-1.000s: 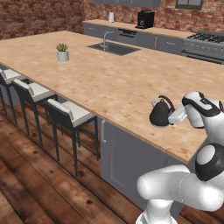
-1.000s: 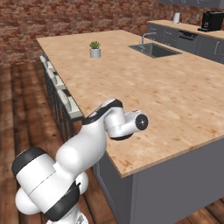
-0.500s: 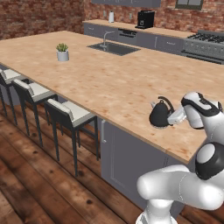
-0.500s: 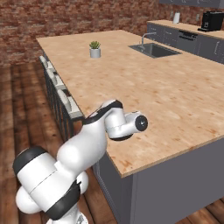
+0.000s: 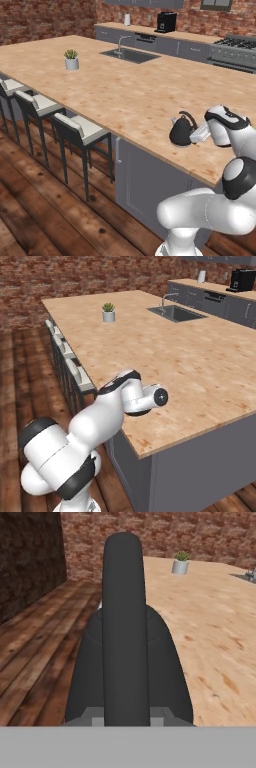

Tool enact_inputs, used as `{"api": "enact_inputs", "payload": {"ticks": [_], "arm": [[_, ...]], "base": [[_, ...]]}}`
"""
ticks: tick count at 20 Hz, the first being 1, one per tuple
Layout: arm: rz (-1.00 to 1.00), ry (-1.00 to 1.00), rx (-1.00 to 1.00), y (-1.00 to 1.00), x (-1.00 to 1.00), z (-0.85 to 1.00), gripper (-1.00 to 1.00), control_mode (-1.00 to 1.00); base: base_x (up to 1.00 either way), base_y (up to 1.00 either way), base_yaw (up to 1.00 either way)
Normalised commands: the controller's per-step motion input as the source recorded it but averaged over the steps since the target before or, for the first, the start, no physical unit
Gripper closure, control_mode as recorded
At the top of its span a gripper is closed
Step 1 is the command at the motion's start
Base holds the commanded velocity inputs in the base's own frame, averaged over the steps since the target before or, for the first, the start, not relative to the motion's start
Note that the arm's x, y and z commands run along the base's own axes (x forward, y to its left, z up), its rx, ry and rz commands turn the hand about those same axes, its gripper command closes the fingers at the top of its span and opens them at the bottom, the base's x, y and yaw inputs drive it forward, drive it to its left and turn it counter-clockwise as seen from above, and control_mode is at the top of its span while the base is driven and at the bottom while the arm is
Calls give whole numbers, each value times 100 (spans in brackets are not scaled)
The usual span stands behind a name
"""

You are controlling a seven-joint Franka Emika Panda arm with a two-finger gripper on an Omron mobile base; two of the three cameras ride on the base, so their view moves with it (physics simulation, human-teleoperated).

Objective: The kettle is done boiling. Turn off the stove, then wait for 300 timesteps before moving the kettle to the dining table.

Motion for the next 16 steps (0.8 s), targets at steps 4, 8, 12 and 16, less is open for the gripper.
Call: {"api": "enact_inputs", "payload": {"ticks": [4, 8, 12, 16], "arm": [[0, 0, 0, -1, 9, -10, 100, -100], [0, 0, 0, -2, 11, -10, 100, -100], [0, 0, 0, -8, 12, -8, 100, -100], [0, 0, 0, -8, 16, -6, 100, -100]], "base": [[0, 0, 0], [0, 0, 0], [0, 0, 0], [0, 0, 0]]}}
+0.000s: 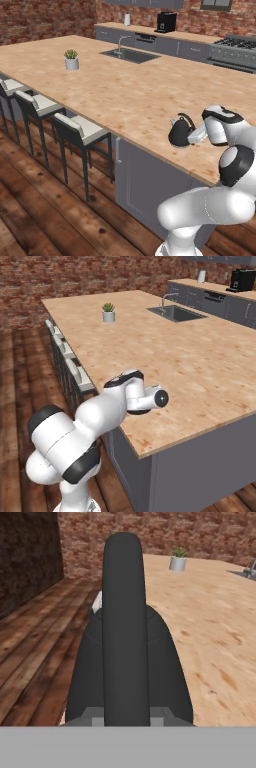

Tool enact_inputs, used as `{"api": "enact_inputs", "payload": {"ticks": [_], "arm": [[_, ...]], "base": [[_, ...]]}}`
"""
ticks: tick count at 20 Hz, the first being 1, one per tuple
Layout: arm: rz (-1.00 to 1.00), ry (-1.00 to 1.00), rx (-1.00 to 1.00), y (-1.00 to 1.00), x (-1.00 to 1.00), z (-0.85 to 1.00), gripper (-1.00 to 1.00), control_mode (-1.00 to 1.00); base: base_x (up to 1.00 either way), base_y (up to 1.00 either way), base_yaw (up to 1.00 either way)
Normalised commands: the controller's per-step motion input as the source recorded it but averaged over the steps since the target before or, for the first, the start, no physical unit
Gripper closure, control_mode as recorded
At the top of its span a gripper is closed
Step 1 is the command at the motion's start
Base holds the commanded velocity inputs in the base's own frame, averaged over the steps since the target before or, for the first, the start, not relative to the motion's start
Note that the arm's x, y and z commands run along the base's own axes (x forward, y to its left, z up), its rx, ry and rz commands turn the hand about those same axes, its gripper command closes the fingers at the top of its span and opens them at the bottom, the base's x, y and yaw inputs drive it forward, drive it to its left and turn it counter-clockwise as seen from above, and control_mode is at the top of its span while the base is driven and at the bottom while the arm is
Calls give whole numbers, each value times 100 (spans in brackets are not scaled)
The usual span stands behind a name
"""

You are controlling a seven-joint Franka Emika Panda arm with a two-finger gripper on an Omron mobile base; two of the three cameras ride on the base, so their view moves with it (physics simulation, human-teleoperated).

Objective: The kettle is done boiling. Turn off the stove, then wait for 300 timesteps before moving the kettle to the dining table.

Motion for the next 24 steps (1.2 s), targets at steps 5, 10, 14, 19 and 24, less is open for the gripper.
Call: {"api": "enact_inputs", "payload": {"ticks": [5, 10, 14, 19, 24], "arm": [[0, 0, 0, -9, 16, -4, 100, -100], [0, 0, 0, -9, 14, -6, 100, -100], [0, 0, 0, -9, 11, -7, 100, -100], [0, 0, 0, -7, 9, -9, 100, -100], [0, 0, 0, -1, 4, -9, 100, -100]], "base": [[0, 0, 0], [0, 0, 0], [0, 0, 0], [0, 0, 0], [0, 0, 0]]}}
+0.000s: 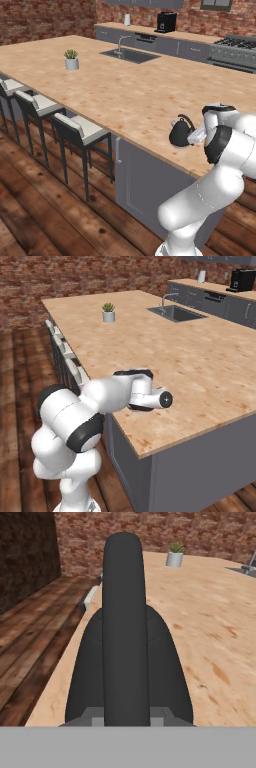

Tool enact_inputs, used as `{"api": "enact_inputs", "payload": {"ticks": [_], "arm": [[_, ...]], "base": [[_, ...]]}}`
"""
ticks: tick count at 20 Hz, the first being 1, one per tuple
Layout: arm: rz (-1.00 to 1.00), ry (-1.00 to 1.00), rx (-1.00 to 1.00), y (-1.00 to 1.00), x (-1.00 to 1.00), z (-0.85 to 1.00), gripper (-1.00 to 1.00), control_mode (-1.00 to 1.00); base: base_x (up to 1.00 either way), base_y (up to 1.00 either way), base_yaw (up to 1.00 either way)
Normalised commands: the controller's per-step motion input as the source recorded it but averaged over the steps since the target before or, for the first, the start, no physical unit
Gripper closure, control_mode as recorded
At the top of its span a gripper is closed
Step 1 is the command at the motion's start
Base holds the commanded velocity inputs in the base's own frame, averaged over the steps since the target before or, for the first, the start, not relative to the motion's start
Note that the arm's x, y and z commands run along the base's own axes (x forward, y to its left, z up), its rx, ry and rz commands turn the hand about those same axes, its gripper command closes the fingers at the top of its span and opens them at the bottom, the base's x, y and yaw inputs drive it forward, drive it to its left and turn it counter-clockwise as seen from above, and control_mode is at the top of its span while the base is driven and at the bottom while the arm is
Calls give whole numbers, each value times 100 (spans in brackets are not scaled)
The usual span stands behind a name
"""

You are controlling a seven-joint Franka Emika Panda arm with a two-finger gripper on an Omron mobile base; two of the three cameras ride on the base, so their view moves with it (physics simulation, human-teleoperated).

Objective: The kettle is done boiling. Turn off the stove, then wait for 300 timesteps before moving the kettle to the dining table.

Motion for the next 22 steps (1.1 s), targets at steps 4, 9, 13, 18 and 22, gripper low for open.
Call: {"api": "enact_inputs", "payload": {"ticks": [4, 9, 13, 18, 22], "arm": [[0, 0, 0, 0, 2, -5, 100, -100], [0, 0, 0, -1, 2, -5, 100, -100], [0, 0, 0, 0, 5, -5, 100, -100], [0, 0, 0, 0, 6, -5, 100, -100], [0, 0, 0, 0, 6, -4, 100, -100]], "base": [[0, 0, 0], [0, 0, 0], [0, 0, 0], [0, 0, 0], [0, 0, 0]]}}
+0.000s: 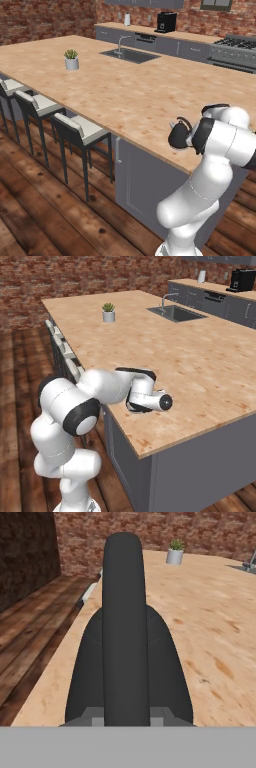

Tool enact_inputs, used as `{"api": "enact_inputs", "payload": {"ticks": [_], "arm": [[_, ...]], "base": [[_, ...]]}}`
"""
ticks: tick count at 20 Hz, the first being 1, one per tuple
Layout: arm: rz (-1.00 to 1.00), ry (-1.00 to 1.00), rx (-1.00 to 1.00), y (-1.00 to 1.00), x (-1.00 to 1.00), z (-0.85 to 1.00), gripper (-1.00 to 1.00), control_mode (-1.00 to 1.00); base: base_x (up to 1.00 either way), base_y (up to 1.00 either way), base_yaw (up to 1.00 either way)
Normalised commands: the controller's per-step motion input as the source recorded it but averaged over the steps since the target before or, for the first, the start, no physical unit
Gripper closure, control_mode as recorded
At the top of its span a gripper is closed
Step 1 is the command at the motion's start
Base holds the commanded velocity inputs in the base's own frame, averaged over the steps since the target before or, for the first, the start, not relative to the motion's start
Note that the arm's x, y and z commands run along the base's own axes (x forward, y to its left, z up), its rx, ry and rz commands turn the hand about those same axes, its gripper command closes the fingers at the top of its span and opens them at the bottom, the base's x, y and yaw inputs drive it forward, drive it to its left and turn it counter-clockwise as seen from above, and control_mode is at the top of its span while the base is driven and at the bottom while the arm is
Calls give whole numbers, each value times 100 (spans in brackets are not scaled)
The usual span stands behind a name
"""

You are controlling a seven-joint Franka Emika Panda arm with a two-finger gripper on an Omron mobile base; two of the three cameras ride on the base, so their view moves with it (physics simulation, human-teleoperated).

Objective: The kettle is done boiling. Turn off the stove, then wait for 300 timesteps before moving the kettle to the dining table.

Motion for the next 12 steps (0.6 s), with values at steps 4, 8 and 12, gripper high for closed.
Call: {"api": "enact_inputs", "payload": {"ticks": [4, 8, 12], "arm": [[0, 0, 0, 0, 4, -6, 100, -100], [0, 0, 0, 0, 4, -5, 100, -100], [0, 0, 0, 0, 6, -5, 100, -100]], "base": [[0, 0, 0], [0, 0, 0], [0, 0, 0]]}}
